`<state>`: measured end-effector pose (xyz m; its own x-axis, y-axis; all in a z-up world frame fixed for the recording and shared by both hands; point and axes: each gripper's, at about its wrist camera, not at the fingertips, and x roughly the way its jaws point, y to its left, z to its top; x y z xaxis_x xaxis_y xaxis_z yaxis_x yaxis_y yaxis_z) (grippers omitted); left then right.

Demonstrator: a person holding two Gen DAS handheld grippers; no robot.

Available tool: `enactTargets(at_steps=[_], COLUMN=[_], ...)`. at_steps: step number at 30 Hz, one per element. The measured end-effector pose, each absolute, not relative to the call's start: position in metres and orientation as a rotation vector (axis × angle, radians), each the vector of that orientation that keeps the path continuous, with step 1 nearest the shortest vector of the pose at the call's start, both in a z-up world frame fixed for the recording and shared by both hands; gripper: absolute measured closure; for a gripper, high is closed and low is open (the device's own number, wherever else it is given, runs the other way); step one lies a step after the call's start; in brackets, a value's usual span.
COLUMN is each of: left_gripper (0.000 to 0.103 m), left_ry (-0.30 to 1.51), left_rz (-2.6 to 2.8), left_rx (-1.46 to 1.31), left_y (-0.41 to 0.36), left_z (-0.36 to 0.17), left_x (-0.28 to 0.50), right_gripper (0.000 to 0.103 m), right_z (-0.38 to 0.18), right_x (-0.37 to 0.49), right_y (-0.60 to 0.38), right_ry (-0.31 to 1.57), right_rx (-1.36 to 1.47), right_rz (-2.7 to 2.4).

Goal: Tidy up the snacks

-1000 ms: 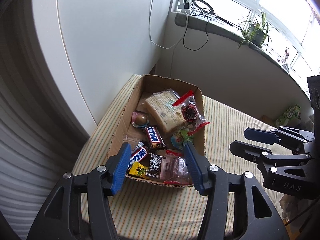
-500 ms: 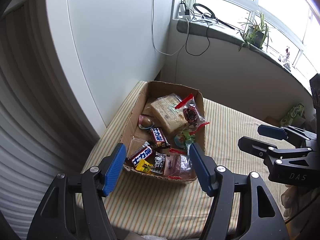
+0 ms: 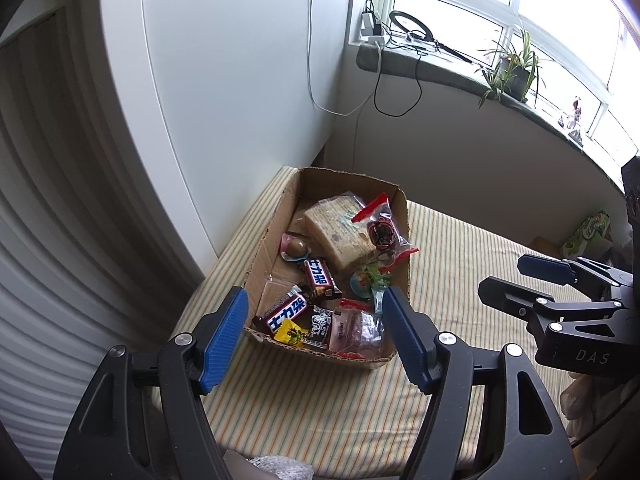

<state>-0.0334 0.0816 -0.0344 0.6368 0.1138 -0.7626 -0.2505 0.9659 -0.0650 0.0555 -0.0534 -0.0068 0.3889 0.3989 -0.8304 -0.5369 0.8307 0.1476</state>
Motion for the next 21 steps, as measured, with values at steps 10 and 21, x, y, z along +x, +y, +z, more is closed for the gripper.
enactTargets(at_steps=[10, 21], left_gripper=[0.033, 0.033], left_ry=[0.861, 0.860], left_rz=[0.203, 0.201], left_rx=[-0.169, -0.172], left_y=[0.0775, 0.0761], left_z=[-0.0341, -0.0330], left_x=[-0.0365, -0.0398], right_gripper=[0.025, 0.025], right_z=[-0.0026, -0.0043], right_x=[0.0538, 0.0489], right_y=[-0.0584, -0.0576], right_ry=[1.004, 1.007], right_rx=[-0.143, -0.144], right_rz=[0.593, 0.587])
